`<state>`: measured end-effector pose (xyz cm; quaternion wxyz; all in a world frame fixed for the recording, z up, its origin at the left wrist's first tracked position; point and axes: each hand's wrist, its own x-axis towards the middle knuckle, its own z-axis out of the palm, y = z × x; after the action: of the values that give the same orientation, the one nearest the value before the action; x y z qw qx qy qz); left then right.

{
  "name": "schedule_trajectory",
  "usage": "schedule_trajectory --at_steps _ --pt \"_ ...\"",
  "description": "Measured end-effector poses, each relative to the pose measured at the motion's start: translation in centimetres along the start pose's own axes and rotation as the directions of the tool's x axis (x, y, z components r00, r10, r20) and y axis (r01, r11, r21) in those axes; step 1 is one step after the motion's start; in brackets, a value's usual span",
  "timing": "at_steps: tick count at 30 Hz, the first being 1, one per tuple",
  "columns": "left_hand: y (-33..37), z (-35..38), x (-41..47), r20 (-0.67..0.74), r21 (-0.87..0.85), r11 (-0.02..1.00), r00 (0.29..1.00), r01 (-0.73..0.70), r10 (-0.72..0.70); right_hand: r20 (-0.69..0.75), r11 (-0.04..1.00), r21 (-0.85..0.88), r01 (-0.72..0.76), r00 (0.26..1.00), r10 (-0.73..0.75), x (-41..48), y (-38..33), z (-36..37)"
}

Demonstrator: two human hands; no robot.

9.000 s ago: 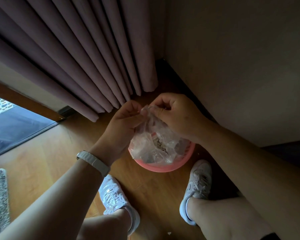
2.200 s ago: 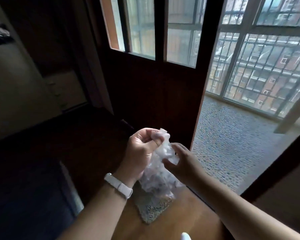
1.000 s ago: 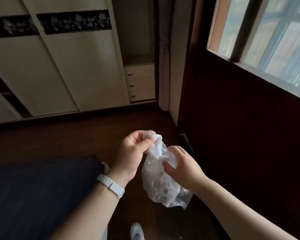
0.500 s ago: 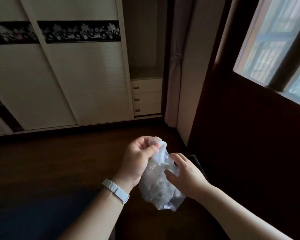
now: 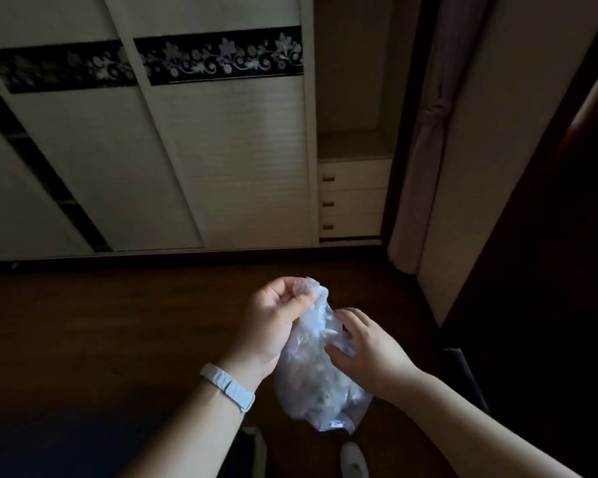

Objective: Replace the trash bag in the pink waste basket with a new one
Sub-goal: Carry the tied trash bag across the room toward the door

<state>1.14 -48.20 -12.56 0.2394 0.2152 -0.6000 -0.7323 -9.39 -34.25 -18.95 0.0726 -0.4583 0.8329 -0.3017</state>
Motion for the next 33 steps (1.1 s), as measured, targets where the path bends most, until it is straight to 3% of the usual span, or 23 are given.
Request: schedule_trajectory --at_steps 6,17,26,33 --pt "0.5 -0.6 10.5 -0.145 -0.054 0.997 0.987 0.061 -0.068 0.079 0.995 0.04 0.087 0.993 -0.09 12.9 2.8 -0.6" --pt "3.9 -6.2 26.8 -0.296 -0.031 0.999 0.955 -0.037 0.026 0.146 0.97 0.069 0.231 0.96 -0.239 33.0 2.6 1.3" --pt "4.2 -18.5 40.7 -0.345 -0.127 0.99 0.938 -0.059 0.011 0.262 0.951 0.021 0.307 0.917 -0.302 50.3 -1.3 8.4" --pt "8.4 -29.2 49.6 -0.39 -0.185 0.978 0.921 -0.098 0.018 0.298 0.93 0.019 0.368 0.885 -0.356 63.8 -7.5 13.3"
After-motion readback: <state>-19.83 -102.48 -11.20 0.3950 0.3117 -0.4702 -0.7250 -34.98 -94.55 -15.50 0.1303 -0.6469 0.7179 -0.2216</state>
